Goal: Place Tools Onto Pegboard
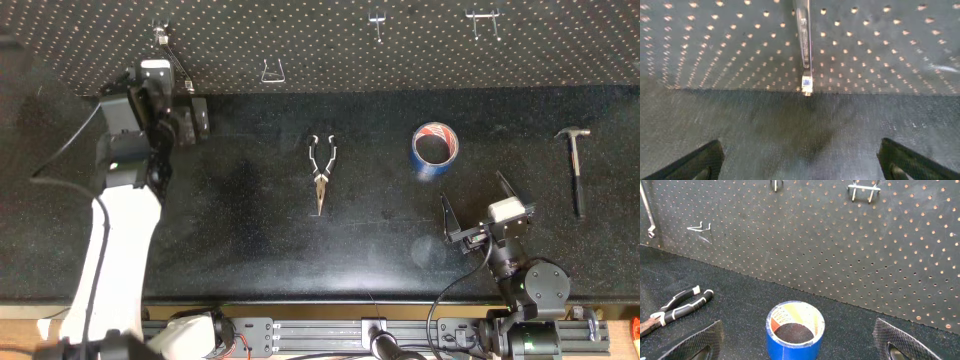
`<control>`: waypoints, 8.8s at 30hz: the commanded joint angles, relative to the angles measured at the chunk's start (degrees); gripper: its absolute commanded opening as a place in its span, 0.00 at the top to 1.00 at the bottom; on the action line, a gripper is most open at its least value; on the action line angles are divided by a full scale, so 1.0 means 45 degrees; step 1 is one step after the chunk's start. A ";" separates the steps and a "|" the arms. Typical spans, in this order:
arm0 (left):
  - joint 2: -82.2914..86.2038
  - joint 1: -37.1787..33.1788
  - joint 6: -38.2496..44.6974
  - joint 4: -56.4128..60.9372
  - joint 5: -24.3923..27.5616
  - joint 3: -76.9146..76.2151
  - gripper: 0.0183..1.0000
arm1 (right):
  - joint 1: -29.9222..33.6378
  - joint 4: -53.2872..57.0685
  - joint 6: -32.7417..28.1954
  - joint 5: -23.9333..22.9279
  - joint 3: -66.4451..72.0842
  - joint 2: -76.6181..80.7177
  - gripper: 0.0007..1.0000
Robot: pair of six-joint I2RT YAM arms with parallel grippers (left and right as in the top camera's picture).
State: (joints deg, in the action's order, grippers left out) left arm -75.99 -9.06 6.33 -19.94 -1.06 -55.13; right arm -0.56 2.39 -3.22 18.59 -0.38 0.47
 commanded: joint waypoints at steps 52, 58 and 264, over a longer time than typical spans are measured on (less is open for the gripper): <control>-0.8374 0.8281 -0.7529 -0.6620 0.0053 -0.5761 0.00 | -0.0112 0.0073 0.0238 -0.0015 0.0034 -0.0092 0.02; -0.8568 0.8281 -0.7533 -0.6601 0.0058 -0.5761 0.00 | -0.0112 0.0073 0.0238 -0.0015 0.0034 -0.0092 0.02; 1.6840 0.1885 -0.2293 0.3483 -0.0612 1.2182 0.00 | -0.0121 -0.0063 0.3589 -0.0209 -0.0942 0.1001 0.02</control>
State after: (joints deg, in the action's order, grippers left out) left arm -1.04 -0.86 -4.12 -3.70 -4.84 -0.40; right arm -0.56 2.63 3.57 18.52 -0.89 0.97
